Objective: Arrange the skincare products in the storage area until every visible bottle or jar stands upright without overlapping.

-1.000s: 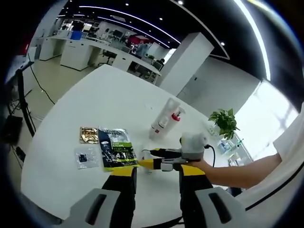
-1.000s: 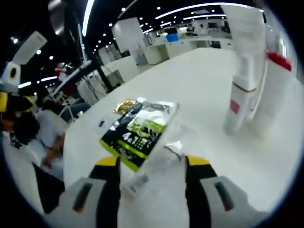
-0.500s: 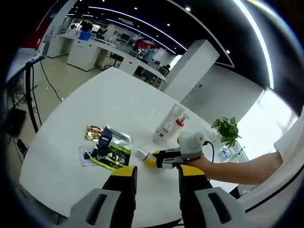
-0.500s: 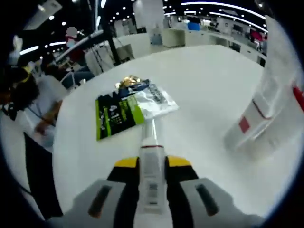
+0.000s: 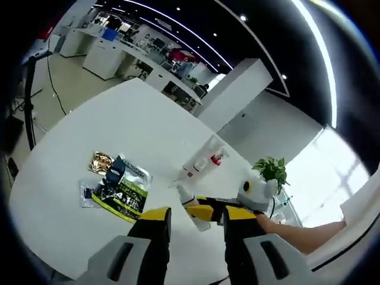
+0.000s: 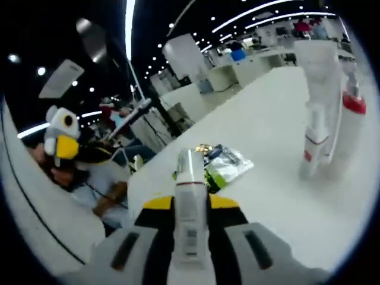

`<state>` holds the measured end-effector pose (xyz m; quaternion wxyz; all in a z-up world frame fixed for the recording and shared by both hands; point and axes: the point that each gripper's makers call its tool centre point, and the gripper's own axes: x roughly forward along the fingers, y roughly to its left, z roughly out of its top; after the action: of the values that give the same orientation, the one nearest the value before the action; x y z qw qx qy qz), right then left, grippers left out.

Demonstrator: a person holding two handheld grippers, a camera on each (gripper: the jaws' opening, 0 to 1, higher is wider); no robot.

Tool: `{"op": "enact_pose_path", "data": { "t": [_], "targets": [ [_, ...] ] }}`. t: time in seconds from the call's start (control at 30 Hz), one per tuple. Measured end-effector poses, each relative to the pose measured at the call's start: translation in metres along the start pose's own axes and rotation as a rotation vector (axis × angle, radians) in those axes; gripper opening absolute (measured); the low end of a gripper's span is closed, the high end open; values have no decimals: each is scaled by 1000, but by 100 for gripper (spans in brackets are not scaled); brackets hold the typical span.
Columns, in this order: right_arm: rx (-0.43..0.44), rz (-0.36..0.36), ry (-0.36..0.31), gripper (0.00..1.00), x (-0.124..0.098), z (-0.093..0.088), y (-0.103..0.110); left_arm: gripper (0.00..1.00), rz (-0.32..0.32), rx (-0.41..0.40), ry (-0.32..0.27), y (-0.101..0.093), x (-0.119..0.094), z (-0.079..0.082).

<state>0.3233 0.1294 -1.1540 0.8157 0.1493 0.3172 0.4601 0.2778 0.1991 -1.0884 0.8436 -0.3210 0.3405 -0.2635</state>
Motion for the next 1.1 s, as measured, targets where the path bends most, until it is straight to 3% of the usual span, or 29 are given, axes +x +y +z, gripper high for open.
{"op": "enact_pose_path", "data": {
  "t": [0.03, 0.17, 0.23, 0.43, 0.53, 0.63, 0.67, 0.83, 0.9, 0.93, 1.0, 1.03, 1.07, 1.1],
  "targets": [
    [15, 27, -4, 19, -2, 2, 7, 36, -7, -6, 2, -1, 3, 1],
    [50, 200, -128, 19, -17, 27, 50, 36, -63, -24, 12, -12, 15, 2],
    [71, 257, -136, 19, -22, 31, 63, 36, -104, -18, 20, -20, 21, 2],
    [92, 357, -146, 19, -35, 36, 88, 34, -236, -40, 26, -46, 31, 5],
    [138, 425, -171, 19, -44, 41, 99, 32, -342, -52, 50, -66, 34, 4],
    [184, 463, -166, 19, -48, 41, 101, 24, -411, -37, 70, -79, 34, 3],
    [182, 466, -166, 19, -49, 40, 101, 24, -404, -38, 68, -79, 35, 4],
    [126, 432, -169, 19, -49, 40, 97, 23, -395, 14, 73, -79, 39, 2],
    [60, 393, -145, 19, -45, 36, 94, 22, -384, 23, 78, -78, 39, 1],
    [36, 337, -118, 20, -41, 32, 88, 22, -349, 51, 77, -72, 41, 0],
    [-45, 232, -66, 21, -33, 26, 78, 22, -201, 119, 111, -50, 45, -3],
    [-96, 138, -36, 25, -28, 25, 69, 21, -110, 216, 137, -37, 46, -4],
    [-109, 103, -24, 28, -27, 24, 65, 21, -94, 243, 143, -35, 46, -3],
    [-186, 26, -3, 29, -22, 24, 61, 21, -54, 298, 138, -32, 49, 0]
  ]
}}
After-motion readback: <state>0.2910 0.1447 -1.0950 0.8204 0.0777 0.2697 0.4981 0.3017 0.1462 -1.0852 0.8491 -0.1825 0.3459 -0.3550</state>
